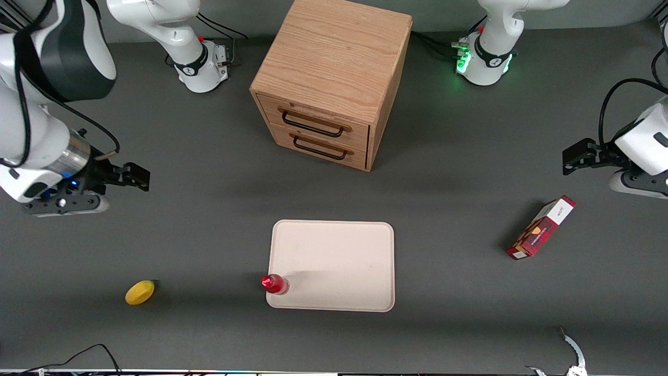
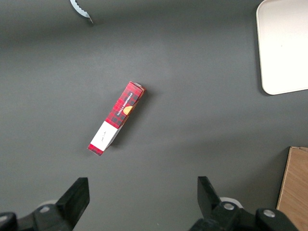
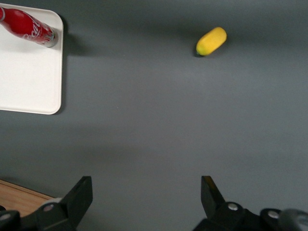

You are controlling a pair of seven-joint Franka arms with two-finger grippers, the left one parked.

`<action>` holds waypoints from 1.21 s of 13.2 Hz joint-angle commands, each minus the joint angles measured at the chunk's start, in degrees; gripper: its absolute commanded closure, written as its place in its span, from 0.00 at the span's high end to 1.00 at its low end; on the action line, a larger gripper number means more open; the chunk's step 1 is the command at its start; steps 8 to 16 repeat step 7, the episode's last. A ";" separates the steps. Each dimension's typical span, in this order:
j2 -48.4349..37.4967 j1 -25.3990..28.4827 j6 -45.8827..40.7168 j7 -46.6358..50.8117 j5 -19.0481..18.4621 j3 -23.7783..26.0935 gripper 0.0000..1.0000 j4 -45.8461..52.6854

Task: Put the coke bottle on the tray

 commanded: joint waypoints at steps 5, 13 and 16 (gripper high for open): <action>2.27 -1.10 -4.16 -0.67 3.04 0.50 1.00 9.54; 2.71 -2.94 -4.35 -0.84 3.13 0.76 1.00 9.64; 2.71 -2.94 -4.35 -0.84 3.13 0.76 1.00 9.64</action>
